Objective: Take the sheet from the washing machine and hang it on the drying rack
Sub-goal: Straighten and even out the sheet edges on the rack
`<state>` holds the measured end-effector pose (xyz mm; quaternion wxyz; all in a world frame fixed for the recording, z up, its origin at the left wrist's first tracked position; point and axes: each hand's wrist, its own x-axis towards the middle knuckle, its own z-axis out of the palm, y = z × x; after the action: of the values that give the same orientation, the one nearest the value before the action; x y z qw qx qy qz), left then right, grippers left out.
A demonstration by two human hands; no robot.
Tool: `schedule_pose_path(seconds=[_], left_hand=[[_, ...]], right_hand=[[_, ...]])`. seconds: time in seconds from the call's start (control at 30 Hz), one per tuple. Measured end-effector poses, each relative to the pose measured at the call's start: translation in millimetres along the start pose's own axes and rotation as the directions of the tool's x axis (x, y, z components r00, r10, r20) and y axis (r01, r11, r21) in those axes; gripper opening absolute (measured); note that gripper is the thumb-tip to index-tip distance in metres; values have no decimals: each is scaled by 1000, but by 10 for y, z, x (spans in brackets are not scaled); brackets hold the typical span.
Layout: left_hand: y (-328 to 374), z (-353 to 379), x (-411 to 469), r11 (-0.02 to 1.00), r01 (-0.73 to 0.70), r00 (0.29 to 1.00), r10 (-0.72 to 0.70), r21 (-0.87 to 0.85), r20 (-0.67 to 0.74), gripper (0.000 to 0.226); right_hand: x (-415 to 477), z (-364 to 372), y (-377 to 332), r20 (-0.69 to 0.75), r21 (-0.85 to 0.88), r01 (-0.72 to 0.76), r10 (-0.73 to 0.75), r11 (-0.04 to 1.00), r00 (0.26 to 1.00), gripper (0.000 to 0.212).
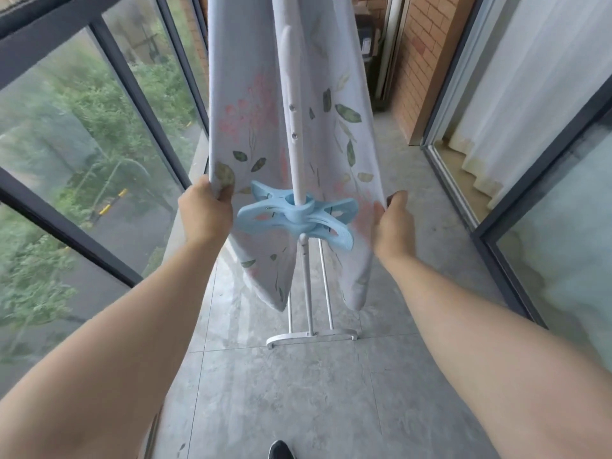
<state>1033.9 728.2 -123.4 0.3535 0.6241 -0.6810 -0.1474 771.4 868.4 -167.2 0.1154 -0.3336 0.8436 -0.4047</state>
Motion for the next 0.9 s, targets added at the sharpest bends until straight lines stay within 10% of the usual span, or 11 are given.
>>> schedule_pose_path(seconds=[0.3,0.47,0.63,0.9], left_hand=[[-288,484,-396,963,203,979,-195,-179,63,16],[-536,999,-636,971,-13,998,-3,-238,-67,30],[-902,1575,-659,986,-36,989,12,-165,-146,27],[-1801,2801,-1162,956,-46,995,17,-290,-100,25]], right_hand=[[-93,411,513,-69,-5,146,-146,989,987,22],[-279,850,714,-177,201,135,-99,970,979,25],[-267,1335,904,-351,12,329,-304,944,886,39],[-379,2388,1790,-127,158,265,-247,951,961,85]])
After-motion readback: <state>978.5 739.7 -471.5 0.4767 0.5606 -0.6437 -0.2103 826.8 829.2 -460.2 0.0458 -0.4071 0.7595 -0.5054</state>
